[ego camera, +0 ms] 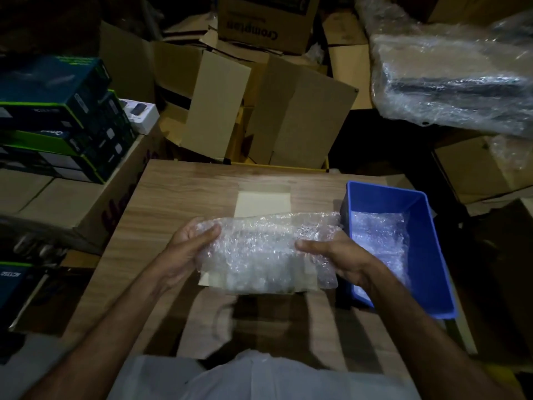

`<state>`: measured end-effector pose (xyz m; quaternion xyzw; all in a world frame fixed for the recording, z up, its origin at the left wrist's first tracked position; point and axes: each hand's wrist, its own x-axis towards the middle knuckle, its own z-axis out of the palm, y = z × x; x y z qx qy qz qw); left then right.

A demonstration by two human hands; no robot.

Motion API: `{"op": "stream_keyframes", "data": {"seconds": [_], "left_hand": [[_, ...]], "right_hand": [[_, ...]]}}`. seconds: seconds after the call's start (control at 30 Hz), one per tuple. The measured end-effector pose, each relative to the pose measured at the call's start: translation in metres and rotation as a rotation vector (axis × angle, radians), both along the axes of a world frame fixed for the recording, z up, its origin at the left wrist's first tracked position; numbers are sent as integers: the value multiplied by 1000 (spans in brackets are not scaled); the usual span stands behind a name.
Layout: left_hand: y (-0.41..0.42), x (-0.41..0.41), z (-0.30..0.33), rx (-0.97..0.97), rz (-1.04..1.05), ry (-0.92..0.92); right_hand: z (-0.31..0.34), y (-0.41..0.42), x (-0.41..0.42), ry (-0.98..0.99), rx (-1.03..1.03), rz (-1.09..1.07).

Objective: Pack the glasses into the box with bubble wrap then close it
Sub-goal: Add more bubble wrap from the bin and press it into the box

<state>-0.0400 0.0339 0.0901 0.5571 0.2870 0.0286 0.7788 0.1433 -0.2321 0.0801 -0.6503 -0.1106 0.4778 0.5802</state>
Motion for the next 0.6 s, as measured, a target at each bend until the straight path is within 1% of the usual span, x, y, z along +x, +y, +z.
{"op": "stream_keyframes", "data": {"seconds": [0.03, 0.07, 0.13, 0.17, 0.2, 0.3, 0.37, 0.43, 0.53, 0.57, 0.6], "left_hand": [[8, -7, 6, 39, -113, 62], [21, -13, 12, 120, -279, 129], [36, -16, 25, 254, -675, 225], [33, -10, 30, 270, -814, 232], [23, 0, 35, 270, -876, 218], [-13, 36, 38, 276, -895, 97], [-26, 50, 39, 358, -843, 29], [-27, 53, 37, 415, -721, -26], [-30, 44, 22, 317, -472, -69], [-32, 40, 15, 279, -408, -66], [-33, 38, 7, 245, -356, -64]], "right_hand": [[1, 1, 2, -24, 10, 17], [5, 2, 3, -46, 31, 37], [20, 6, 6, -56, 89, 96], [29, 9, 7, -40, 110, 137], [37, 13, 8, -21, 123, 180], [54, 27, 16, 10, 107, 197], [60, 27, 20, 83, 110, 194], [48, 19, 22, 299, 241, 85], [14, 8, 0, 624, 472, -178], [3, 8, -13, 722, 545, -224], [-5, 8, -27, 780, 605, -229]]}}
